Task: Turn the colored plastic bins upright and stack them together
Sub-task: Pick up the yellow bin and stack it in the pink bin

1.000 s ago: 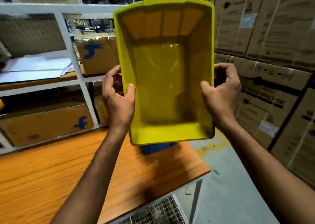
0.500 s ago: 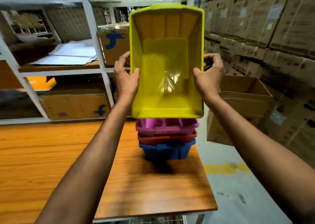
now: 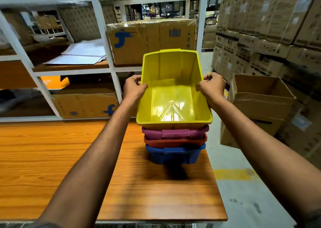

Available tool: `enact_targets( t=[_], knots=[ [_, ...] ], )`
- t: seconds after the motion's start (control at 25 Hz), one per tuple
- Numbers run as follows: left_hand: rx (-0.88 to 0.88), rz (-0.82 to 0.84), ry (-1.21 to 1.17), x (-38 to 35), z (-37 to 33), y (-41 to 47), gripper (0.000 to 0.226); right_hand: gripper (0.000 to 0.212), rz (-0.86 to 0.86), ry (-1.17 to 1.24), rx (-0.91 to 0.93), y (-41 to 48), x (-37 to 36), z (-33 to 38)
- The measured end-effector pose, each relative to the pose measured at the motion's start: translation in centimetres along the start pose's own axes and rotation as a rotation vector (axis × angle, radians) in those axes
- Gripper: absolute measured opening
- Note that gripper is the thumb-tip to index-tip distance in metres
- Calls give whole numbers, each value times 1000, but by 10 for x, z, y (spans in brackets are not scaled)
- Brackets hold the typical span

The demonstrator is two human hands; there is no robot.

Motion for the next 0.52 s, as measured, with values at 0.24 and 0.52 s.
enact_targets(
  t=[0.24,0.52],
  knots=[
    [189,73,-52,-8,26,5,30,12,83,-97,-85,-3,-8,-9],
    [321,169,-55,-23,34,-9,34,25,121,-131,-220,-12,-10,-22]
  ],
)
Point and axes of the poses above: each hand's wrist, its own y-axis towards the middle knuckle, its own x-axis out of the back of the hand, z = x × y, the point moved 7 cm from there along y, towards the middle knuckle, and after that the axes turned 1 degree about z, right-handed, at the moved point
